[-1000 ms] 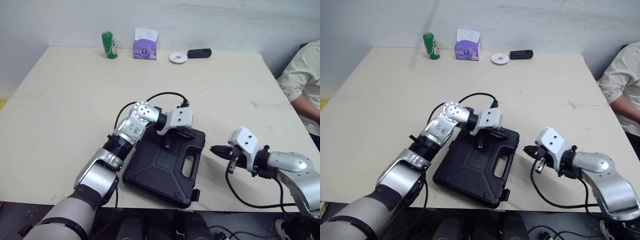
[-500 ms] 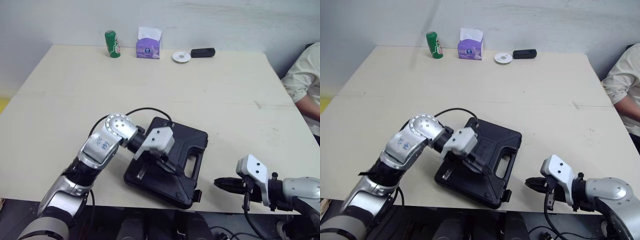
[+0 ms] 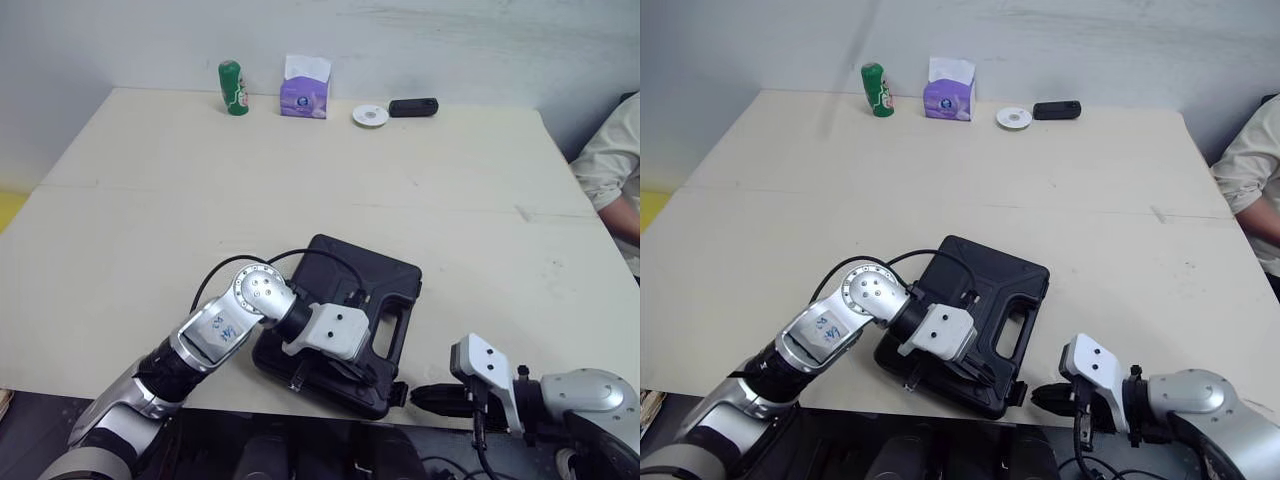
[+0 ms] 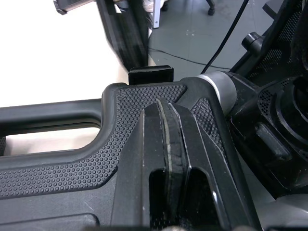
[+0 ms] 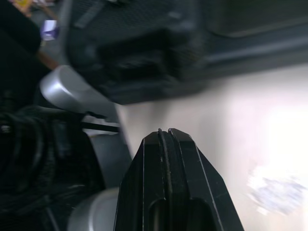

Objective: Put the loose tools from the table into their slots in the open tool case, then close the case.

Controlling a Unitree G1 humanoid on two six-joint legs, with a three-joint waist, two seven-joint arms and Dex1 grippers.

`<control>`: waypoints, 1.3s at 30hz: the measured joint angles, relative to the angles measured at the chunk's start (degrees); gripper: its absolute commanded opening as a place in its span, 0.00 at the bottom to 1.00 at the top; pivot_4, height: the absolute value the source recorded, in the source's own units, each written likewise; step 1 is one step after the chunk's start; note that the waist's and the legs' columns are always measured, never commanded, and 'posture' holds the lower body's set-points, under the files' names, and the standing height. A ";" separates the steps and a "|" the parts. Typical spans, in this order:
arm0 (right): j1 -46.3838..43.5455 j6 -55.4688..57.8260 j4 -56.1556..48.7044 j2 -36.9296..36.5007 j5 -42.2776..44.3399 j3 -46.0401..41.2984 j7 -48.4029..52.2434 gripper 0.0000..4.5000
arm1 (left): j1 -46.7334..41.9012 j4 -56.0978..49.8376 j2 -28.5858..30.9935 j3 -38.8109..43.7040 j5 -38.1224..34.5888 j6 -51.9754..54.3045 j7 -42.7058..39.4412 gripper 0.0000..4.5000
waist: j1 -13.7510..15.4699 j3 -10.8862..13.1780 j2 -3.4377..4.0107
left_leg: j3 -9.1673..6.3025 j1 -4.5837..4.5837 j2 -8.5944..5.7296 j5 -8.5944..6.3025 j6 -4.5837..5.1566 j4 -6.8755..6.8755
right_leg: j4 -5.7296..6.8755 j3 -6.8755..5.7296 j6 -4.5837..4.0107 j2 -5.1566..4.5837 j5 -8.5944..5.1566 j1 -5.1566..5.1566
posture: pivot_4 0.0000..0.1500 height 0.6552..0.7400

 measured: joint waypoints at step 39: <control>-6.22 -4.12 13.85 -9.76 6.47 -20.01 12.64 0.96 | 8.01 0.83 12.81 27.39 -17.94 17.19 3.27 0.90 | -0.16 0.47 0.52 | -0.17 -0.19 0.00 -0.05 0.00 -0.02 | -0.18 -0.15 0.09 0.06 0.05 -0.02 | 1.00 0.90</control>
